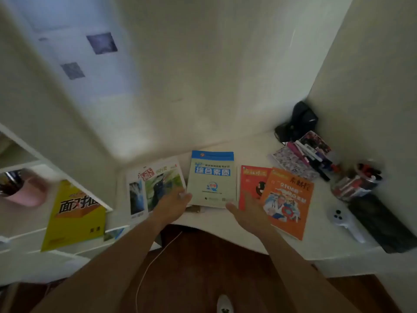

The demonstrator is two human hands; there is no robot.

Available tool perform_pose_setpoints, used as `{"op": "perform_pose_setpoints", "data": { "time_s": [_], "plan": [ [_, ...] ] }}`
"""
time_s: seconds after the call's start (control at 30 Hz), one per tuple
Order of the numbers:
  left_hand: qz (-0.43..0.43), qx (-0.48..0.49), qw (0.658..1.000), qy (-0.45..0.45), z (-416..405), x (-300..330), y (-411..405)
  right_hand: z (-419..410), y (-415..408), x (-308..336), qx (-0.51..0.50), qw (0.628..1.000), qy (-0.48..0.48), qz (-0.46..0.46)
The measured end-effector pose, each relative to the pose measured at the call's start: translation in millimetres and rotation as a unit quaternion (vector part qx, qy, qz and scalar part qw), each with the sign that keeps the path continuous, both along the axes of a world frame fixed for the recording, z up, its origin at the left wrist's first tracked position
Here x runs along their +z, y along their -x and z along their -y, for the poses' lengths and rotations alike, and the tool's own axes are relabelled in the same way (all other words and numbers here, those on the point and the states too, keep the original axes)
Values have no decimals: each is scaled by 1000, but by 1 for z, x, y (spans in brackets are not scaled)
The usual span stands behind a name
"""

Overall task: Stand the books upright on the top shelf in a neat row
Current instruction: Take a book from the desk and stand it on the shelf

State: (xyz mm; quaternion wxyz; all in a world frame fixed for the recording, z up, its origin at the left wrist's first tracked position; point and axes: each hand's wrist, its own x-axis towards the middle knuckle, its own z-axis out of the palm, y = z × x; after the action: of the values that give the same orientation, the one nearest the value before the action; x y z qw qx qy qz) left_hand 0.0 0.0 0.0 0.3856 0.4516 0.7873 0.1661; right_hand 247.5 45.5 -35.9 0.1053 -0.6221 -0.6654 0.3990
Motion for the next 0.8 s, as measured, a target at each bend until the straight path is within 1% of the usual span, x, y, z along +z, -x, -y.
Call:
{"op": "perform_pose_setpoints", "data": {
  "time_s": [0.03,0.13,0.23,0.3,0.37,0.53,0.63,0.7,0.77,0.8],
  "plan": [
    [3,4,1000,14,-9,-8,-4,-10,1,-9,9,1000,3,3],
    [-14,23,999,36,-31,-40,-7,-34,8,-34,39,998,-2,59],
    [-35,48,998,20,-53,-64,-13,-56,22,-65,98,989,-57,91],
    [-49,49,998,7,-65,-71,-19,-64,29,-86,163,976,-53,136],
    [-36,65,997,16,-77,-80,-22,-65,32,-102,203,966,-29,160],
    [29,115,992,47,-105,-92,-24,-68,33,-115,179,976,-17,120],
    [35,154,985,68,-115,-96,-24,-78,26,-115,174,981,-6,89],
    [26,173,983,65,-122,-102,-17,-82,23,-114,151,987,24,47],
    [61,193,977,61,-127,-102,-20,-85,20,-114,109,992,59,-7],
    [72,186,978,62,-128,-102,-26,-86,19,-114,83,993,80,-35]
  ]
}}
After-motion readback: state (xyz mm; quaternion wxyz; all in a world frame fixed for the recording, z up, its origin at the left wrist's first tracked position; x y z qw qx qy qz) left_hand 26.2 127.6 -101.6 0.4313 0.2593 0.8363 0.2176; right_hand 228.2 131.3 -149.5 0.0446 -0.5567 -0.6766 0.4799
